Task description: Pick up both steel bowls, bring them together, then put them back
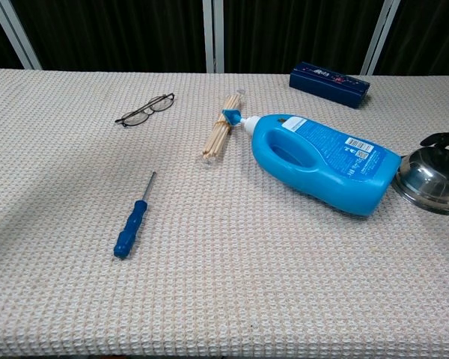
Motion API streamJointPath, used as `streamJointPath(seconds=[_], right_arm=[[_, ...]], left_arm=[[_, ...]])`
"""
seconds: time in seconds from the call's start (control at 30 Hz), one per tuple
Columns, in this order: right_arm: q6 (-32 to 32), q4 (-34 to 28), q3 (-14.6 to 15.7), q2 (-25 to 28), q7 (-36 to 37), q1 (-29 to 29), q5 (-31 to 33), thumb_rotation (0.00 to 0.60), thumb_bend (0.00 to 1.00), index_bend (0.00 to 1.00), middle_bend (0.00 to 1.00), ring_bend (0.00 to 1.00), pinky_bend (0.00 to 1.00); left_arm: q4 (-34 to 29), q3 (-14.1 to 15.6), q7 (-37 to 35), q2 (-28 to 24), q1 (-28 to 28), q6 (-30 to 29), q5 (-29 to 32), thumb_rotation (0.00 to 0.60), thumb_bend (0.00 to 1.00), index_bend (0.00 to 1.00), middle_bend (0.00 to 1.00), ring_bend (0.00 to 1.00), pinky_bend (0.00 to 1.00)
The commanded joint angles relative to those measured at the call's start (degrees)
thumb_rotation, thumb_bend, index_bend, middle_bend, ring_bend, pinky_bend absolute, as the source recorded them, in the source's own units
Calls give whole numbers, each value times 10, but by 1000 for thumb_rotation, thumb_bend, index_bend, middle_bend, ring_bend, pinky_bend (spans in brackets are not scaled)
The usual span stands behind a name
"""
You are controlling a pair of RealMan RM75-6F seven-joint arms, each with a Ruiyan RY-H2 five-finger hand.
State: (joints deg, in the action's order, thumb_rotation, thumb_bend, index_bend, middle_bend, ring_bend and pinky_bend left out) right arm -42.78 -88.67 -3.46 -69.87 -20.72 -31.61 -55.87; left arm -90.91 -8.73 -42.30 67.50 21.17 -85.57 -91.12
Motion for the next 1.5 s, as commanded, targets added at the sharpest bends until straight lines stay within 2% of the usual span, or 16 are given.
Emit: streamJointPath(seconds=[0.03, 0.13, 0.3, 0.37, 0.43, 0.53, 0.63, 0.83, 1.03, 1.13, 1.23, 1.37, 1.5], right_arm=[[1, -2, 3, 2, 0, -4, 5, 600, 190, 3, 124, 22, 0], [-1, -2, 5, 3, 2, -7, 5, 600, 185, 0, 118, 21, 0], [5, 4, 10, 1, -1, -18, 14, 600, 187, 32, 174, 42, 0], [2, 6, 11, -1, 0, -20, 14, 600, 194, 116, 215, 88, 11], [-10, 9, 9, -6, 4, -19, 9, 600, 203, 283, 281, 179, 62], [-30, 14, 8, -12, 14, -13, -7, 600, 214, 473, 388, 290, 135], [-46, 18, 8, -14, 28, -6, -25, 600, 229, 608, 460, 360, 182], [-80, 11, 7, 4, 76, 17, -68, 600, 240, 672, 489, 386, 201], [-132, -15, 2, 51, 141, 50, -115, 600, 242, 687, 501, 396, 201], [-174, -32, -13, 77, 220, 70, -156, 600, 245, 697, 507, 404, 201], [-232, -28, -35, 81, 342, 88, -211, 600, 271, 706, 515, 413, 201], [-304, 10, -63, 36, 540, 92, -280, 600, 275, 703, 516, 410, 206], [-323, 27, -84, -29, 677, 74, -295, 600, 275, 700, 516, 411, 228]], left_arm=[[1, 2, -5, -2, 1, 2, -2, 600, 288, 490, 437, 351, 522], [5, 2, -5, -1, 2, 5, 0, 600, 287, 489, 435, 351, 521], [9, 4, -7, 0, 4, 11, 0, 600, 288, 489, 434, 351, 521], [10, 4, -6, 0, 5, 12, 0, 600, 288, 489, 432, 351, 521], [10, 4, -7, 0, 5, 12, 0, 600, 288, 489, 431, 351, 521], [11, 5, -9, -1, 6, 12, 0, 600, 288, 489, 431, 351, 521], [10, 5, -9, -2, 6, 12, -1, 600, 287, 489, 430, 351, 521], [8, 6, -8, -4, 7, 11, -4, 600, 288, 489, 430, 351, 521], [2, 6, -7, -6, 6, 6, -7, 600, 287, 489, 430, 351, 521], [-1, 5, -10, -7, 4, 0, -7, 600, 287, 489, 430, 351, 521], [-6, 2, -20, -6, 4, -4, -5, 600, 288, 489, 430, 351, 520], [-24, -8, -36, -4, 9, -7, -3, 600, 287, 489, 430, 351, 521], [-53, -23, -9, 2, 20, -6, 1, 600, 288, 489, 430, 351, 521]])
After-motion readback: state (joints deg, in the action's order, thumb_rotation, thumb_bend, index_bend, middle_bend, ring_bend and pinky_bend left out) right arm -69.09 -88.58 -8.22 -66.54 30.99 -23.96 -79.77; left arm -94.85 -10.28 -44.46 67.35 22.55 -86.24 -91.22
